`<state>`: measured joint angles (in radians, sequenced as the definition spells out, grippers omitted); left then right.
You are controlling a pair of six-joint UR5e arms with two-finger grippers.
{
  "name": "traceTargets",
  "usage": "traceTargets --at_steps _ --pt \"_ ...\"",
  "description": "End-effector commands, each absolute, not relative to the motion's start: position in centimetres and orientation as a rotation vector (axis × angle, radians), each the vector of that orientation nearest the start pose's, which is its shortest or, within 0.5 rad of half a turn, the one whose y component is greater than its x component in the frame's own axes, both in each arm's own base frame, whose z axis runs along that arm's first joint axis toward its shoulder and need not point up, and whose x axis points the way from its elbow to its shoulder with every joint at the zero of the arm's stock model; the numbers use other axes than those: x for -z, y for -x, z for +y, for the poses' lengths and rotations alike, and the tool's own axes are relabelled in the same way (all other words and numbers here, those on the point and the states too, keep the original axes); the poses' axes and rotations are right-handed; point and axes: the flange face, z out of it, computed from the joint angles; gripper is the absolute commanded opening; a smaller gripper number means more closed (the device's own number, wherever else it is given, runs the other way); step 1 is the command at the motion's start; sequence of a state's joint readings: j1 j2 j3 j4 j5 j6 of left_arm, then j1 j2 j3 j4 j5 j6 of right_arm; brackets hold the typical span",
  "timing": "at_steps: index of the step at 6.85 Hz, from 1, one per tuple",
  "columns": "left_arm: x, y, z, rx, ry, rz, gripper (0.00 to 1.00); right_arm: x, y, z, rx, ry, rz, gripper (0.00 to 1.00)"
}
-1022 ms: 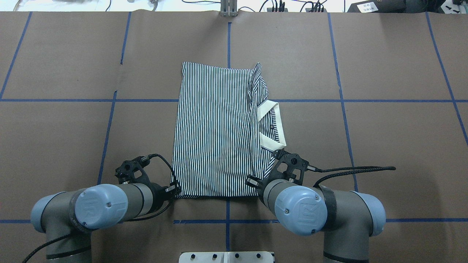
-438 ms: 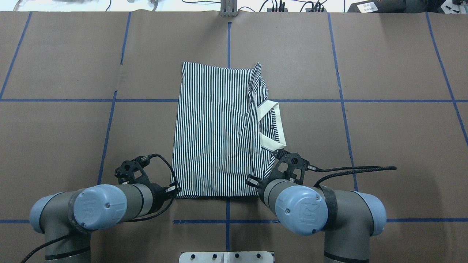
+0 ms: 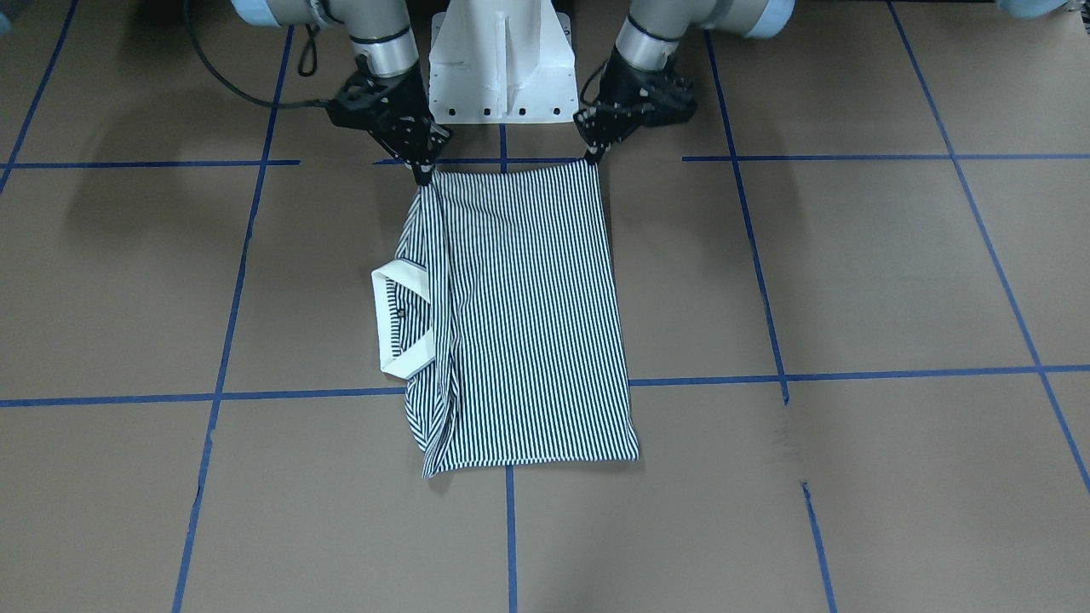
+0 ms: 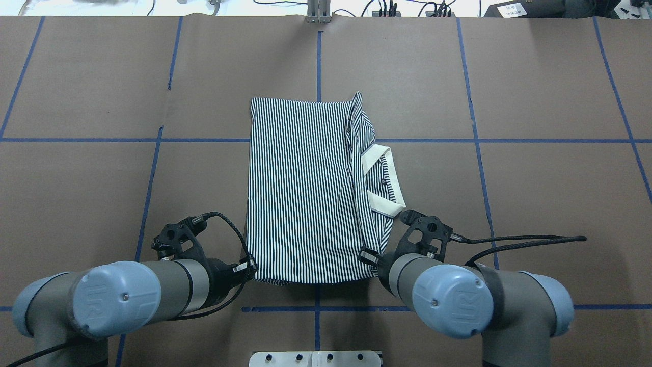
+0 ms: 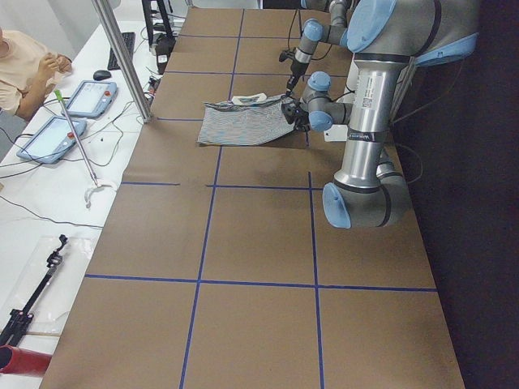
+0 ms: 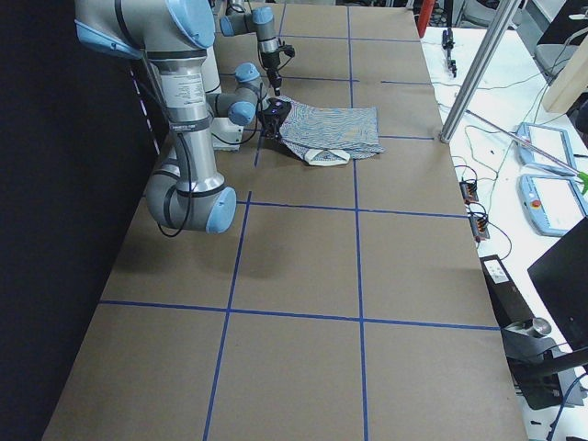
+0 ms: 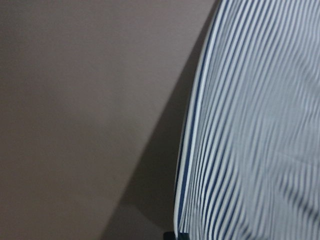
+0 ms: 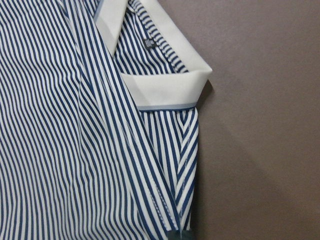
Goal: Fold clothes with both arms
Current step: 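Lift the near edge with both grippers and fold it away from the robot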
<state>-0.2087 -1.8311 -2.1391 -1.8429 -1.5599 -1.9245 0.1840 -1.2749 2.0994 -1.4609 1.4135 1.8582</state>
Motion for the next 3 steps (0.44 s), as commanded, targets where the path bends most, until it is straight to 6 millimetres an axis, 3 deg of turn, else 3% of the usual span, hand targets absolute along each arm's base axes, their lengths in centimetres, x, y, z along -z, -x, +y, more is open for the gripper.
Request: traceTargets --at_steps 1,2,3 --pt "-18.7 -42.9 -22.9 0.527 0.081 1.133 0.00 -23.7 44.8 -25.5 -0.538 -0.116 -1.015 0.00" --pt "-18.8 -43.2 -29.1 0.579 -0.031 1.113 0.00 -20.6 44.9 -30.7 -0.573 -0.147 -1.051 0.00" --pt "-18.8 -43.5 -34.4 0.557 -0.138 1.073 0.00 -19.8 46.2 -35.5 -0.598 -0.134 -1.017 0.00"
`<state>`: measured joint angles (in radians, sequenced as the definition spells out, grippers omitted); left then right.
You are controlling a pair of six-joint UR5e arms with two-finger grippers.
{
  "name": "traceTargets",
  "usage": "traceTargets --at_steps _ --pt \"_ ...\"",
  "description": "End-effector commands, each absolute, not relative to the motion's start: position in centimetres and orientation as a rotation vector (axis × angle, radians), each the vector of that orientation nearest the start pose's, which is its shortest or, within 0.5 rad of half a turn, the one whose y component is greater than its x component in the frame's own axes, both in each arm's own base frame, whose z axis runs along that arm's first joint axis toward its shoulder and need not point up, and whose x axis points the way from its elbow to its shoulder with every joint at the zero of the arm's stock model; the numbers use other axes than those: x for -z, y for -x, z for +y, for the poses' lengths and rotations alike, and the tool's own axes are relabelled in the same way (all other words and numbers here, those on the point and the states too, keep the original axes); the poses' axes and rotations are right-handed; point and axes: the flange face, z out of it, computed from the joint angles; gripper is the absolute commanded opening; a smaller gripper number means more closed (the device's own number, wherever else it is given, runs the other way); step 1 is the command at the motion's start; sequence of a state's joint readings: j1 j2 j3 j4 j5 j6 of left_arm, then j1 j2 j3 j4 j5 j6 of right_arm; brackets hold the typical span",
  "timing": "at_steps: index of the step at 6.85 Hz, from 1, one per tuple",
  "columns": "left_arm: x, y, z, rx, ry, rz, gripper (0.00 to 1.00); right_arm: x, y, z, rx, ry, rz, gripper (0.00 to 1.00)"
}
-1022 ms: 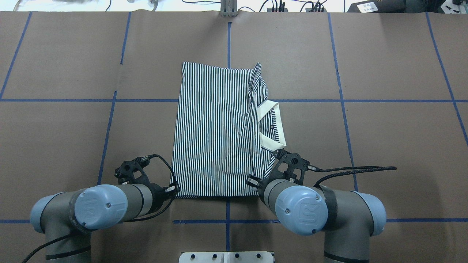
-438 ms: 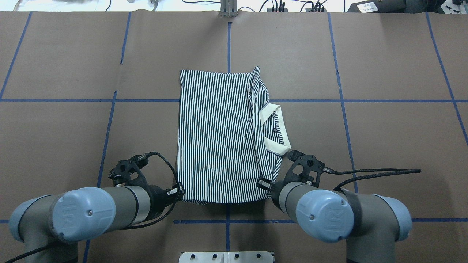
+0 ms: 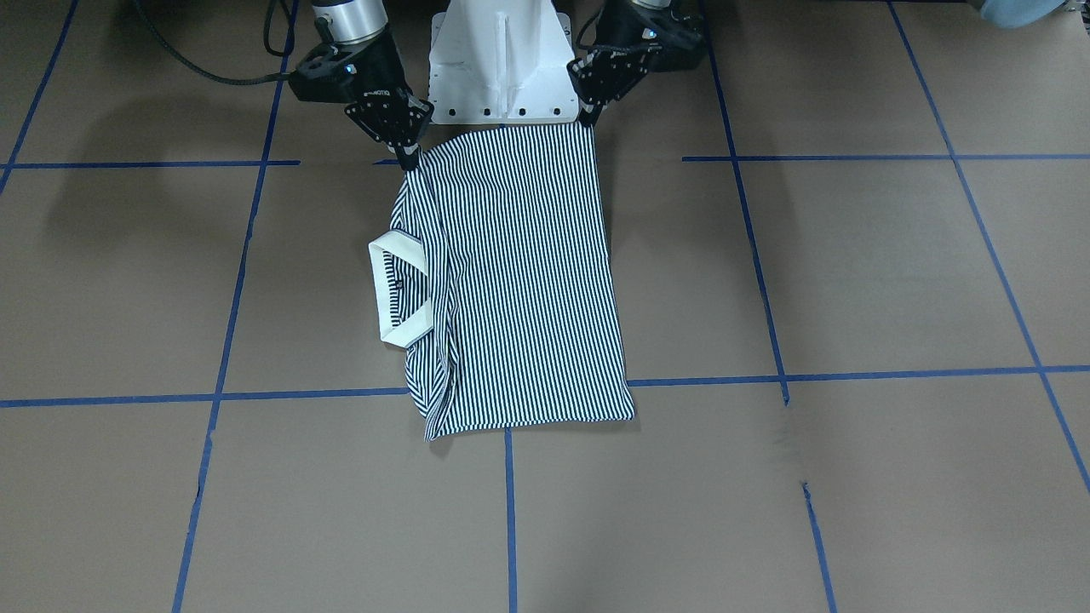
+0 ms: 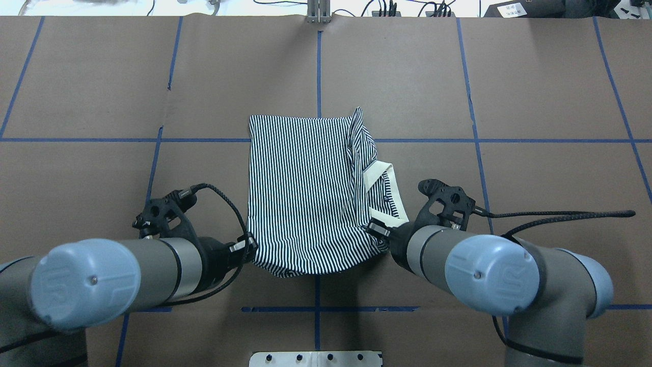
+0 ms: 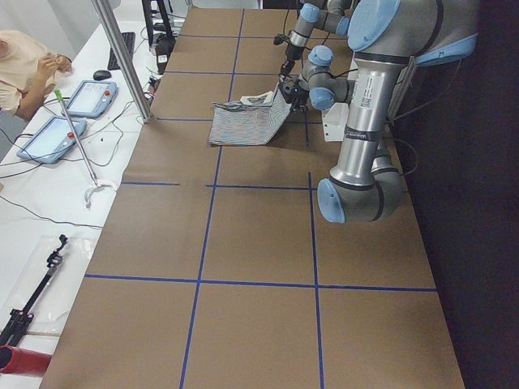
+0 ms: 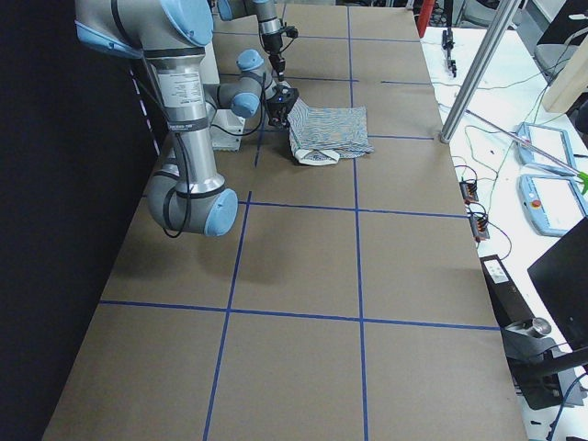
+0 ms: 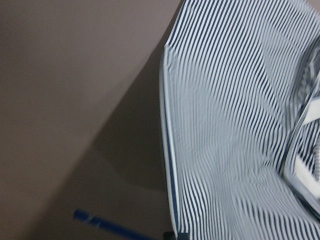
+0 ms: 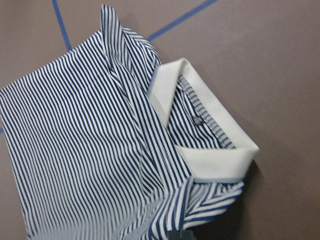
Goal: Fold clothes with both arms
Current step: 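Lift the near edge with both grippers and fold it away from the robot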
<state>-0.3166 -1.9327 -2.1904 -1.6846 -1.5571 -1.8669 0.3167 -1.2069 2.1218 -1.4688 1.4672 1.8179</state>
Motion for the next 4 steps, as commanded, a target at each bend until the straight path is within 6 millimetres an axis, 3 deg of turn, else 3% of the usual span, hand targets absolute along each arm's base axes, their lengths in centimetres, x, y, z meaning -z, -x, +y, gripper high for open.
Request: traceTargets --at_steps 1,2,4 --pt "-20.4 -43.0 -37.9 0.562 -0.194 1.027 0.00 -19.6 46.6 -40.1 -0.598 -0.190 -0.984 0.00" --pt "-21.4 -41.9 -40.4 0.547 -0.248 0.993 0.00 -20.8 48.1 -43.0 -0.602 -0.204 -0.928 0.00" --pt "-22.9 -43.0 -41.9 0.555 -0.259 0.996 0.00 -20.2 48.0 -45.7 -0.612 -0.187 -0.921 0.00"
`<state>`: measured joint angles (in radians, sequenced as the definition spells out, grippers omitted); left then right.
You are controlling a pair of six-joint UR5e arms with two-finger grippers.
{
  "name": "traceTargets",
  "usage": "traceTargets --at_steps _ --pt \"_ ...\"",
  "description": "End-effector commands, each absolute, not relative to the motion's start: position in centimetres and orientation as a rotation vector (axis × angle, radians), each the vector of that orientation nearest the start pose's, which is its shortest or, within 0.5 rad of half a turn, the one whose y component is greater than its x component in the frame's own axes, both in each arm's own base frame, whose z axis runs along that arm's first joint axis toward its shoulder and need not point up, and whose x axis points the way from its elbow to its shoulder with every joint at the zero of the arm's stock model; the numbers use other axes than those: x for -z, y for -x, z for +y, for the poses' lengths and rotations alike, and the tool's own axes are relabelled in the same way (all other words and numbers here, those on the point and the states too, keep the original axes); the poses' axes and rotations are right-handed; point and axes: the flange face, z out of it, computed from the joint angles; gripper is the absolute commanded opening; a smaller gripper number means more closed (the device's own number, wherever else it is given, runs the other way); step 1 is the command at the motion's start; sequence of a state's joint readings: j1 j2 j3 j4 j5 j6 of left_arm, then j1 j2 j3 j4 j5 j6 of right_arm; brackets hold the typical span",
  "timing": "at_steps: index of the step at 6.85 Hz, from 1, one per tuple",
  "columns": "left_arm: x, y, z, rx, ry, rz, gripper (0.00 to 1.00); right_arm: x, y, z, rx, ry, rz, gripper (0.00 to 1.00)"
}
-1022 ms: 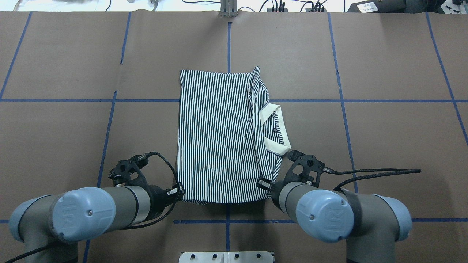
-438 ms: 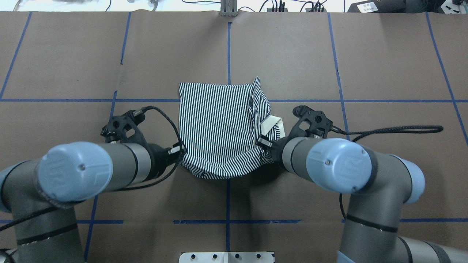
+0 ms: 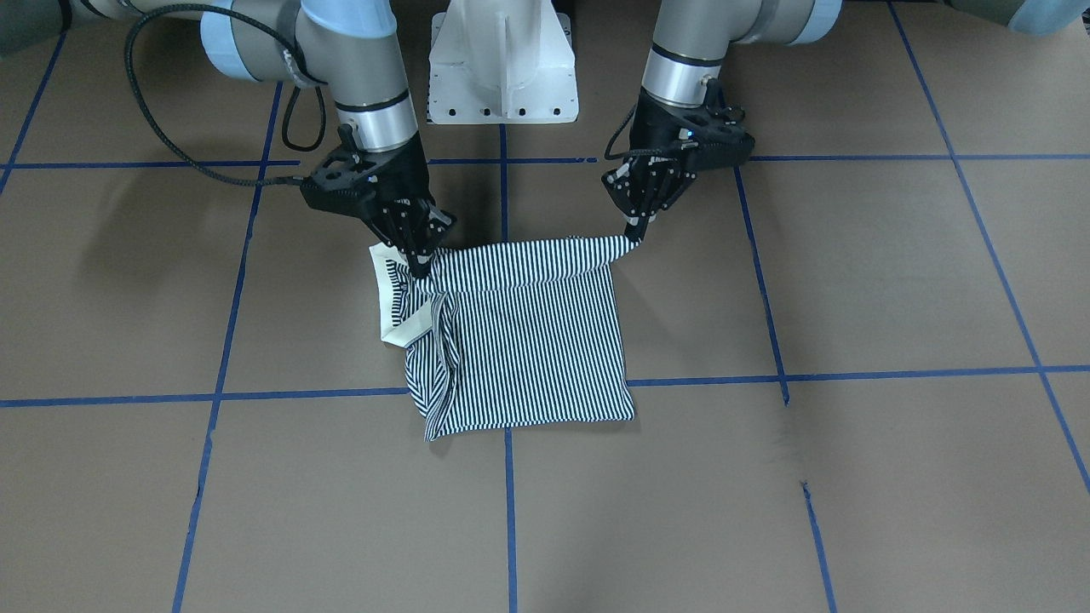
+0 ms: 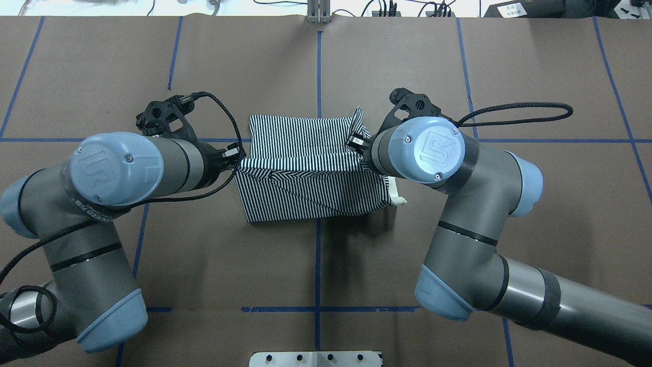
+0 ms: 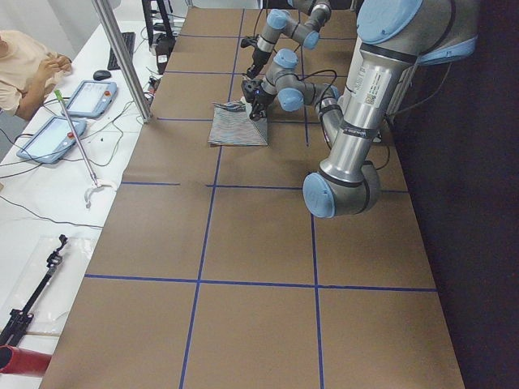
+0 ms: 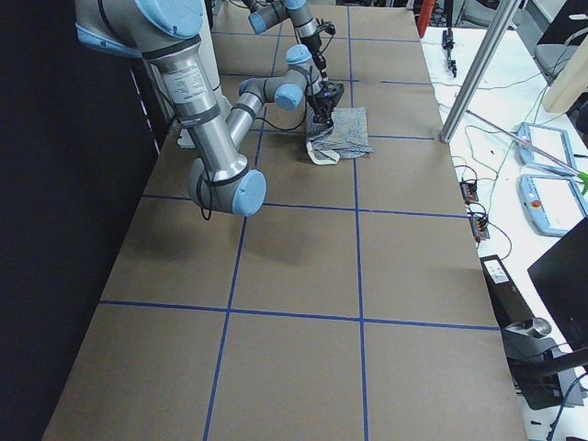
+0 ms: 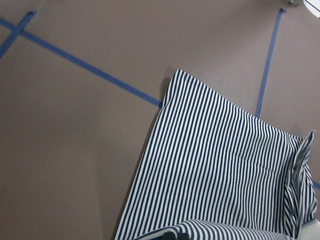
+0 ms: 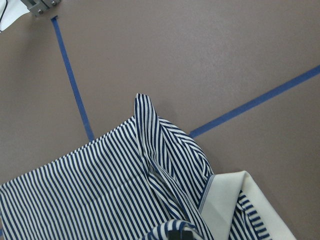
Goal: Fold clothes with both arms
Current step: 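Lift the near edge with both grippers and fold it away from the robot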
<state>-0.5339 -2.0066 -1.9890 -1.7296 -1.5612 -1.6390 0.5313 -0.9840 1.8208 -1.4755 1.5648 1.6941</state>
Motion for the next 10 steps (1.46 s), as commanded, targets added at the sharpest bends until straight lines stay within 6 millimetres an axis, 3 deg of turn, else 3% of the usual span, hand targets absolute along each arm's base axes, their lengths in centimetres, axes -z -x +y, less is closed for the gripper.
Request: traceTargets --at_steps 1,3,5,6,7,8,9,10 --pt "-22.6 -42.8 -42.4 0.561 -0.264 1.001 0.00 -20.7 48.2 -46.2 -0.607 -0.187 -0.905 0.00" --pt "-23.1 -44.6 -44.9 0.581 -0.272 0.985 0.00 -20.5 49.7 -47.7 -0.603 -0.190 -0.882 0.00" --pt "-26.1 -45.4 -48.3 0.577 -0.305 0.943 0.00 -21.2 51.2 -50.1 -0.565 -0.206 -0.828 0.00" --pt "-28.1 -45.8 -51.2 0.547 -0.347 0.917 0.00 -22.1 53.1 -53.0 -0.531 -0.206 -0.788 0.00" --pt "-29.0 -47.6 -55.3 0.531 -0.380 0.880 0.25 -25.2 54.6 -57.3 -0.484 -0.232 -0.799 0.00" --pt "-29.7 -49.2 -60.2 0.495 -0.426 0.854 0.57 -28.4 55.3 -61.1 -0.426 -0.253 -0.787 0.54" --pt "-29.9 -48.7 -60.9 0.501 -0.452 0.895 1.00 -27.9 53.4 -62.7 -0.379 -0.267 -0.803 1.00" --pt "-31.2 -48.4 -60.6 0.501 -0.445 0.883 1.00 -27.4 53.1 -62.8 -0.363 -0.268 -0.811 1.00"
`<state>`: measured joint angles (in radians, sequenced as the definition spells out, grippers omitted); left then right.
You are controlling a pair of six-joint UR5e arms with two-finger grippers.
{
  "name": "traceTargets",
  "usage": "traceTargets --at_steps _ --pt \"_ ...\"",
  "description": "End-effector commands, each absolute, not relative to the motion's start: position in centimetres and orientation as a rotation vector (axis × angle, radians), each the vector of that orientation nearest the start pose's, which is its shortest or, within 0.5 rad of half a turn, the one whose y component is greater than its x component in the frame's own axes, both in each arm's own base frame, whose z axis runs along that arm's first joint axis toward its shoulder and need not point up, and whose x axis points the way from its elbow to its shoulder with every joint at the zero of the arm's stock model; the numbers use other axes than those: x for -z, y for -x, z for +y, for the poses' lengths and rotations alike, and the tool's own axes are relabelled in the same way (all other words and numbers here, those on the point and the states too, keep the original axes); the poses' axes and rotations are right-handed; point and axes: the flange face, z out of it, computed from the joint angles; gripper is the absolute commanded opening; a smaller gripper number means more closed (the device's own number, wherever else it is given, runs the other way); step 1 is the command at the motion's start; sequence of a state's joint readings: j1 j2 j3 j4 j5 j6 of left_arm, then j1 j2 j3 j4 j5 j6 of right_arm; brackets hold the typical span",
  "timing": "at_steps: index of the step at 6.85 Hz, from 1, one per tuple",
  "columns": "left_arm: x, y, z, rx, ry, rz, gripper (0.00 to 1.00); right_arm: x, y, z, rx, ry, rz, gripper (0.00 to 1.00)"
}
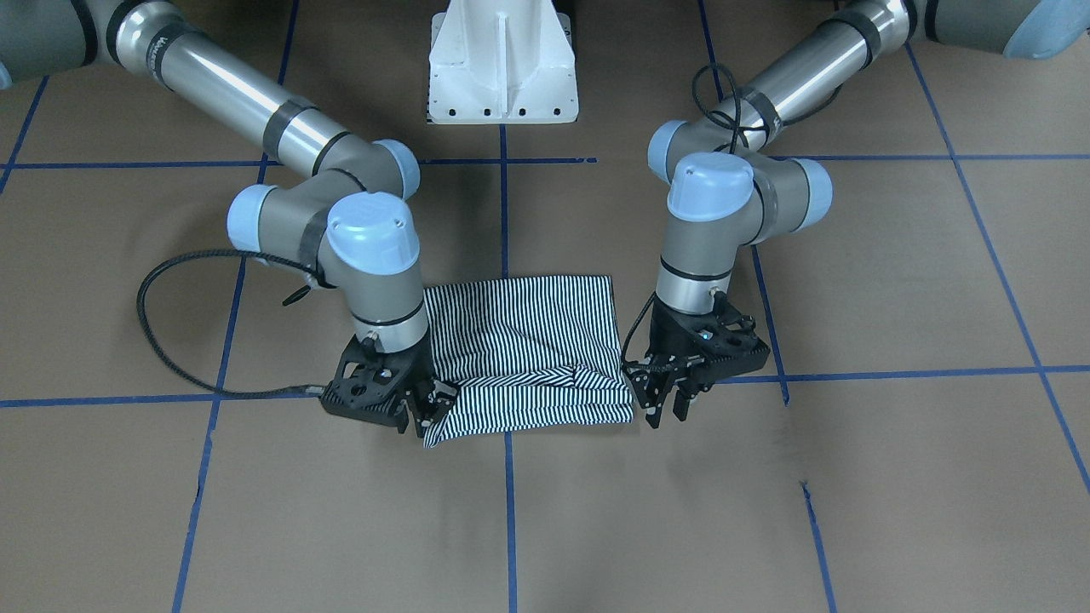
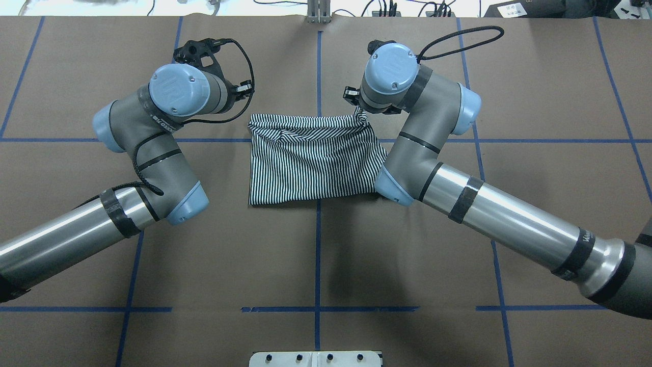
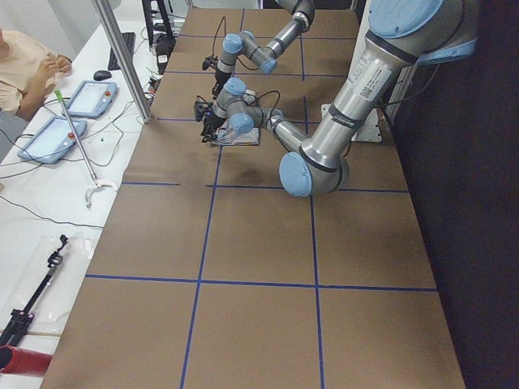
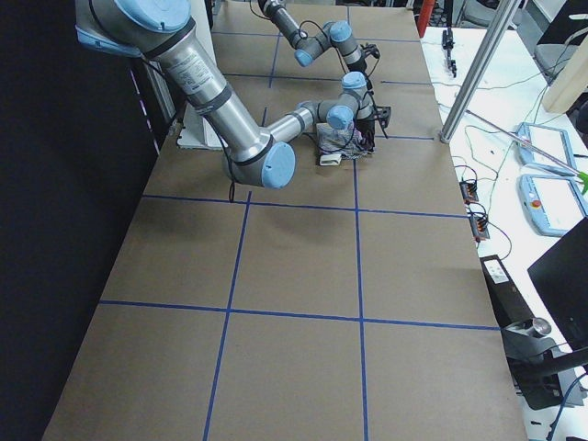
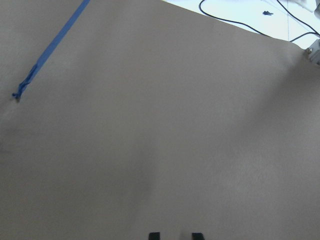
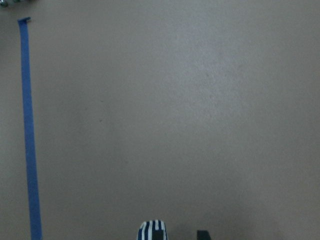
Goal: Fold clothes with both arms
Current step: 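Release the shirt and raise both grippers away from it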
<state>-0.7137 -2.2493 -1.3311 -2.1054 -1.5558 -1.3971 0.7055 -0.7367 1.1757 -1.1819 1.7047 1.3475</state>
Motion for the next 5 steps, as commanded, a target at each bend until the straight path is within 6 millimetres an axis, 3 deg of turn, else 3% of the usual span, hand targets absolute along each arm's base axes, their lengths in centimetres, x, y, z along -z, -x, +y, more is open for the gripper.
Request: traceTargets --at_steps 1,3,4,5 --pt "-29.9 -47.5 -59.9 0.495 -0.459 0.914 1.00 -27.4 51.4 -64.0 -0.355 -0.278 -0.813 1.00" --pt "-28.4 -42.6 -56.9 0.430 -0.528 0.962 1.00 -27.7 45.3 -67.7 -0.314 -0.233 -0.852 1.00" --pt "-28.9 -39.5 -55.9 0.379 -0.527 0.978 1.00 -28.3 42.1 -68.8 -0.310 -0.228 -0.866 1.00" --pt "-29.5 -35.2 -56.0 0.304 -0.524 0.988 1.00 -30.1 37.7 -69.7 -0.278 -0.248 -0.865 1.00"
